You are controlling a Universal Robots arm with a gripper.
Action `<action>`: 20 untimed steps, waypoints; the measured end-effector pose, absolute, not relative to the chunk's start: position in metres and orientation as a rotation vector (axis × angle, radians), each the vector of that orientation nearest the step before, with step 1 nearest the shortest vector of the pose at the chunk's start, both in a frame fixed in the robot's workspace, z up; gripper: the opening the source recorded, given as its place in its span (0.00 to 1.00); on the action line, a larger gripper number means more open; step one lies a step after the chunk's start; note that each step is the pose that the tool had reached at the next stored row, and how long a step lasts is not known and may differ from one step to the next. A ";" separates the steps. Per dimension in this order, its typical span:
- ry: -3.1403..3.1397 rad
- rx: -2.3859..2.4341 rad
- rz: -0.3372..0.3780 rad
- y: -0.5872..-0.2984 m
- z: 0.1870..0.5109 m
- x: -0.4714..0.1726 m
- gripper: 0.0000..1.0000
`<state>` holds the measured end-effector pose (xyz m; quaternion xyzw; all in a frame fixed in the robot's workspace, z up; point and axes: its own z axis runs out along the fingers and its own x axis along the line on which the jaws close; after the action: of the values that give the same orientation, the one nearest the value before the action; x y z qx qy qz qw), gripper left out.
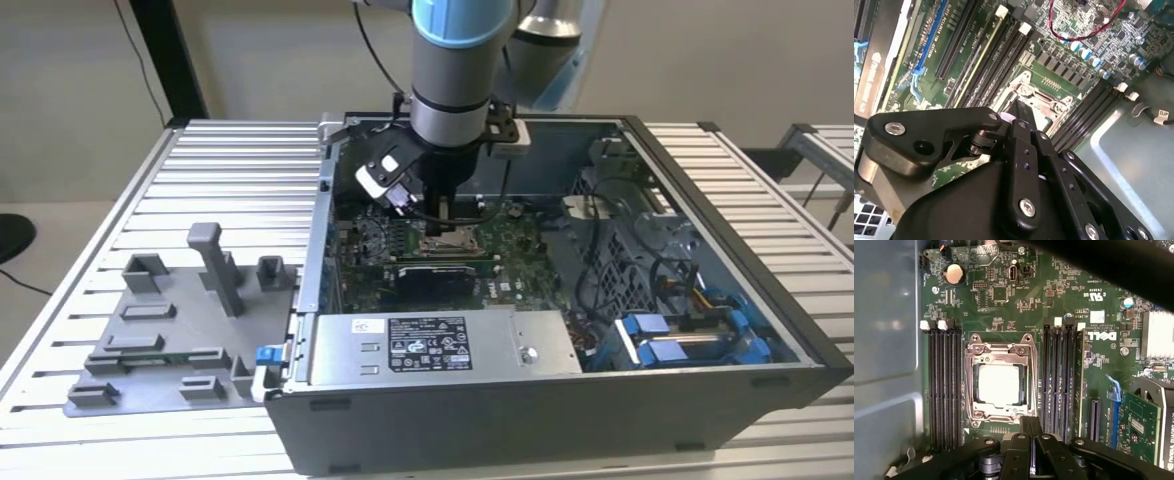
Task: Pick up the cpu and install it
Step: 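Install the second cpu locking lever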
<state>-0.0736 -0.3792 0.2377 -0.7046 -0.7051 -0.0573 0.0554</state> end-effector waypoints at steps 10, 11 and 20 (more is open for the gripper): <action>-2.119 -2.121 -0.176 -0.384 0.249 -0.063 0.00; -2.117 -2.119 -0.171 -0.385 0.249 -0.060 0.00; -2.095 -2.118 -0.143 -0.390 0.248 -0.054 0.00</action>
<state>-0.0537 -0.3901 0.2481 -0.7079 -0.7002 -0.0479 0.0797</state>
